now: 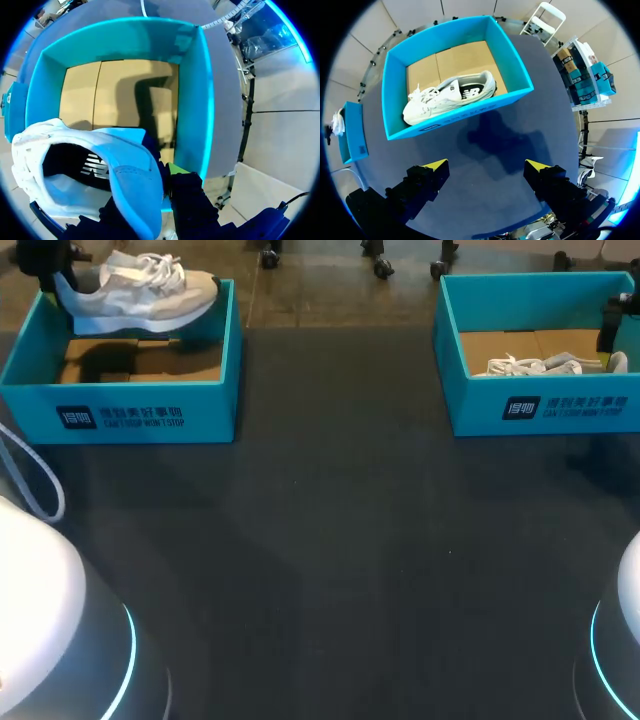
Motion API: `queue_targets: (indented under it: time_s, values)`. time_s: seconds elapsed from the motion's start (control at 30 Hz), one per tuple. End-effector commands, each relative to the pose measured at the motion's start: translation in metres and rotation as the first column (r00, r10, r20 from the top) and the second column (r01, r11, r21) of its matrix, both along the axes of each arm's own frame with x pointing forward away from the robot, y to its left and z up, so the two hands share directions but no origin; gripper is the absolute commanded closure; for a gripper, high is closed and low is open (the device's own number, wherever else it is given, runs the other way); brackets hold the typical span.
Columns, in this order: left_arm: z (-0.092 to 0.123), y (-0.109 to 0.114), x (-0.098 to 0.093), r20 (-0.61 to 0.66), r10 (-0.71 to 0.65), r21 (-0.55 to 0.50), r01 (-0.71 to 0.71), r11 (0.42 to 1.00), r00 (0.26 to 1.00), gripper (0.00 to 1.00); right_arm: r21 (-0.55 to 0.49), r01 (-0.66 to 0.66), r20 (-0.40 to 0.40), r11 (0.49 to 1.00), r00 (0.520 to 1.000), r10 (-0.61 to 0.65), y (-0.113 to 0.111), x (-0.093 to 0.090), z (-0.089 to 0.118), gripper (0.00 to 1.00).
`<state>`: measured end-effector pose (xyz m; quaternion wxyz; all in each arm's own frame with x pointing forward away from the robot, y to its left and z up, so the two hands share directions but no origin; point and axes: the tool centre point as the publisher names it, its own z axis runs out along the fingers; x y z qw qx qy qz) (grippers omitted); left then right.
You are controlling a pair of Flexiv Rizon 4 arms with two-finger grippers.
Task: Take the shoe out of the shoebox, open the shoe tongue, remove and reinsert the insole, then place the shoe into the shoebox
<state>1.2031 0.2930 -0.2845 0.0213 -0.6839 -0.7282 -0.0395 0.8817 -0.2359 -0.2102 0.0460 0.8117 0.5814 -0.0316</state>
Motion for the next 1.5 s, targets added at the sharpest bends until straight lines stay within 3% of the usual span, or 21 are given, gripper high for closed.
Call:
queue_targets:
  time_s: [0.03,0.33,0.6,0.8,0.83,1.47,1.5]
  values:
    - [0.035,-0.002,-0.038,0.096,-0.015,-0.017,0.017,1.000,0.995,1.00,0.000,0.001,0.002,1.000,1.000,-0.001,0.000,0.000,0.000,0.00]
    - [0.088,-0.006,-0.077,0.181,-0.050,-0.017,0.053,0.998,0.982,1.00,0.000,0.001,0.002,1.000,1.000,-0.001,0.000,0.000,0.000,0.00]
    - [0.122,-0.020,-0.099,0.213,-0.059,0.035,0.053,0.998,0.975,1.00,0.000,0.001,0.002,1.000,1.000,-0.001,0.000,0.000,0.000,0.00]
    - [0.149,-0.030,-0.134,0.253,-0.110,0.067,0.096,0.993,0.961,1.00,0.000,0.001,0.002,1.000,1.000,-0.001,0.000,0.000,0.000,0.00]
    - [0.153,-0.031,-0.146,0.322,-0.116,0.105,0.086,0.991,0.940,1.00,0.000,0.001,0.002,1.000,1.000,-0.001,0.000,0.000,0.000,0.00]
    - [0.153,-0.031,-0.146,0.322,-0.116,0.105,0.086,0.991,0.940,1.00,0.000,0.001,0.002,1.000,1.000,-0.001,0.000,0.000,0.000,0.00]
    - [0.150,-0.036,-0.156,0.334,-0.122,0.113,0.088,0.990,0.935,1.00,0.000,0.001,0.002,1.000,1.000,-0.001,0.000,0.000,0.000,0.00]
